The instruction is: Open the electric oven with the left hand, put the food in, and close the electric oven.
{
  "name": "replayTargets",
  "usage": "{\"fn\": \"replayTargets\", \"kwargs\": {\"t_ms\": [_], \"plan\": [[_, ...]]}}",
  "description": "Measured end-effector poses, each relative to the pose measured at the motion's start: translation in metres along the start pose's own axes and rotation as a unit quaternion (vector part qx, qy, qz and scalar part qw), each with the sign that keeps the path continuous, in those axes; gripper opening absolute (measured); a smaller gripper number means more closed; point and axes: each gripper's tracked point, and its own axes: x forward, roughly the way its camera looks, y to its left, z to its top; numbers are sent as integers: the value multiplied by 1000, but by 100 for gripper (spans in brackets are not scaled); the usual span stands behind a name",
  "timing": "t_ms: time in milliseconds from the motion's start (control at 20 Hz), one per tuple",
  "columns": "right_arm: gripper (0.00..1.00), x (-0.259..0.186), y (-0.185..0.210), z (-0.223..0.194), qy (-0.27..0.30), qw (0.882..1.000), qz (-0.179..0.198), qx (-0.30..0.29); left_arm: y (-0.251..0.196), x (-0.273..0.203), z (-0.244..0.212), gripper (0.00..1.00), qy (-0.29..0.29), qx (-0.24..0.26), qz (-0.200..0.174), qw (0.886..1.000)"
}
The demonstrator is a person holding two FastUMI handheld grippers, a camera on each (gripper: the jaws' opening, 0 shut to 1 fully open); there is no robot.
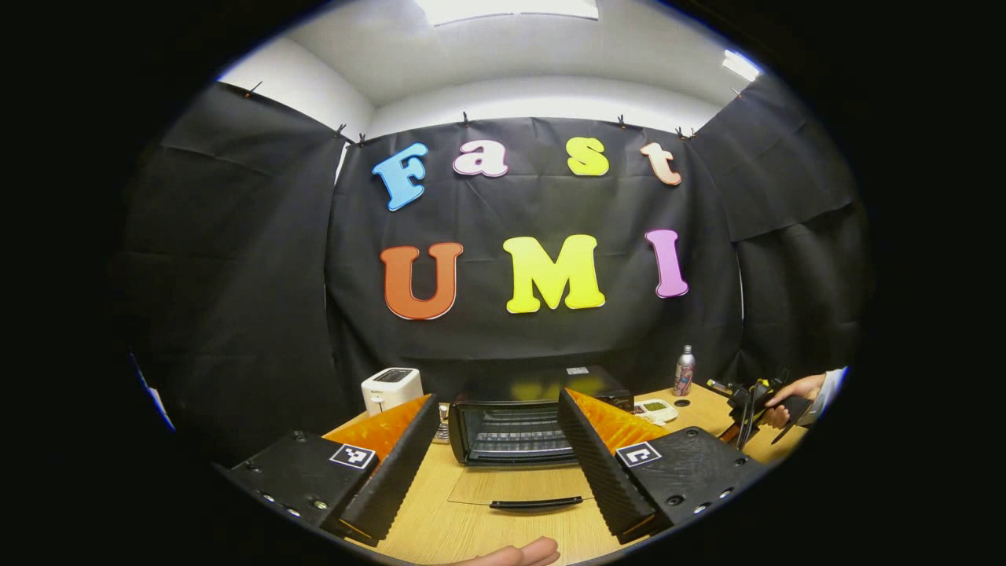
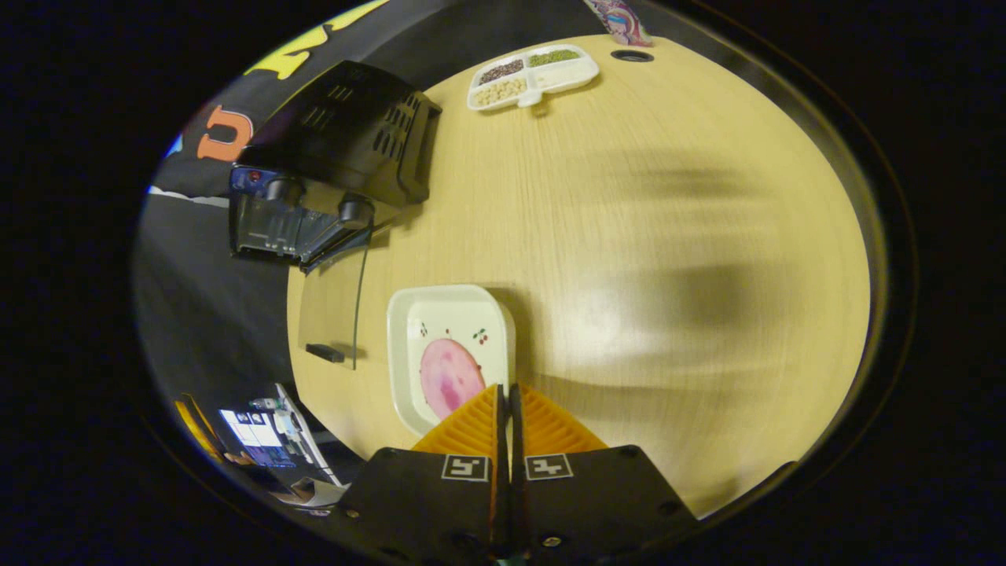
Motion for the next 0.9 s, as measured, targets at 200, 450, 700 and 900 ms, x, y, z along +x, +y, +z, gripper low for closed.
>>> {"fn": "replayTargets", "kwargs": {"t_ms": [200, 450, 700, 900], "plan": [[4, -28, 3, -2, -21, 1000, 9, 0, 2, -3, -8, 95, 14, -5, -5, 1000], [4, -60, 27, 6, -62, 998, 25, 2, 18, -8, -11, 95, 20, -6, 2, 1000], [1, -66, 72, 2, -69, 996, 48, -8, 35, -19, -6, 95, 11, 27, 9, 1000], [4, -58, 117, 1, -71, 995, 69, -14, 45, -29, 2, 96, 6, 43, 15, 999]]}}
